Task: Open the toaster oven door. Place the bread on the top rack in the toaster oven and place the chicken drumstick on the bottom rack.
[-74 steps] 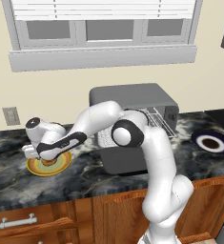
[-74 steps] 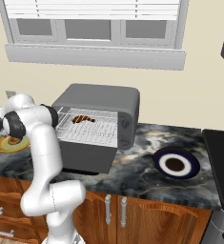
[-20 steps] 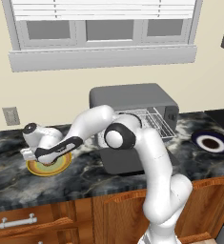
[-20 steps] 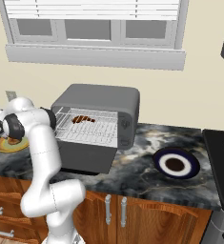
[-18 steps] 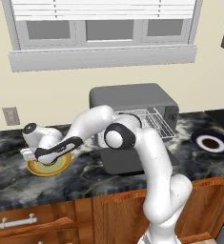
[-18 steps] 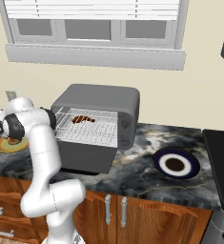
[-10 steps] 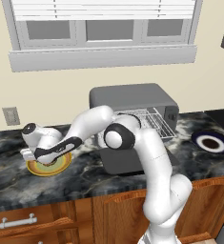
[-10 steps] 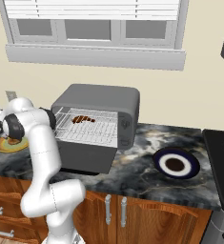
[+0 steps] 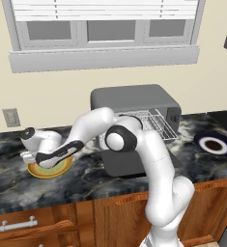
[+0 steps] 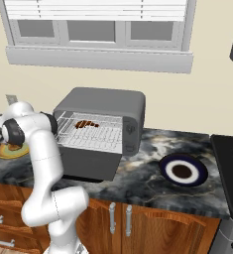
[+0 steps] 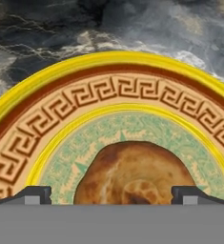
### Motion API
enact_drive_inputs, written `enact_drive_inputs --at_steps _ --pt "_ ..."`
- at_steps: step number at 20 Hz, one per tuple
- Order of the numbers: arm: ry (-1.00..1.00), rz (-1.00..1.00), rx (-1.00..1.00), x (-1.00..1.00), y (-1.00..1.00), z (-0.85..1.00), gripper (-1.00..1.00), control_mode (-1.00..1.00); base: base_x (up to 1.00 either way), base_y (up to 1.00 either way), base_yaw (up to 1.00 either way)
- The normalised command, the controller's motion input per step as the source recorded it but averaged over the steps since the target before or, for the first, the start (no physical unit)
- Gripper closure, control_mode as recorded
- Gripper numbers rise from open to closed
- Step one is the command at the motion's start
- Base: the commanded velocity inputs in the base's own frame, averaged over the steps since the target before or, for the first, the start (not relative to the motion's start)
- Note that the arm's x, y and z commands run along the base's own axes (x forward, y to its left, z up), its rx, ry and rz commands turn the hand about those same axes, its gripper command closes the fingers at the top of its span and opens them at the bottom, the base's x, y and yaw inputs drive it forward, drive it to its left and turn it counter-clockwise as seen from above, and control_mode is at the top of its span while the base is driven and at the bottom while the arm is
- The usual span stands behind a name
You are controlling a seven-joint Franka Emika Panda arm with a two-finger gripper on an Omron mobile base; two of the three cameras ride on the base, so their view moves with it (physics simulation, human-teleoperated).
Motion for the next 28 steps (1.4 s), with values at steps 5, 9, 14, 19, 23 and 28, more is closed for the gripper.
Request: enact_drive_inputs --at_steps 5,9,14,19,23,28 --pt "-0.03 -0.01 0.04 -0.05 -0.20 -0.06 -1.00 -1.00 0.00 0.00 0.00" --pt "0.00 -0.03 0.04 0.00 -0.21 0.01 -1.00 -1.00 0.00 0.00 0.00" --pt "0.00 -0.03 0.06 0.00 -0.18 0.03 -1.00 -1.00 0.00 0.00 0.00" --pt "0.02 -0.03 0.07 0.00 -0.16 0.00 -1.00 -1.00 0.00 0.00 0.00" --pt "0.04 -0.01 0.08 0.00 -0.07 -0.03 -1.00 -1.00 0.00 0.00 0.00" --pt "0.01 0.00 0.09 0.00 0.00 -0.17 -1.00 -1.00 0.00 0.00 0.00"
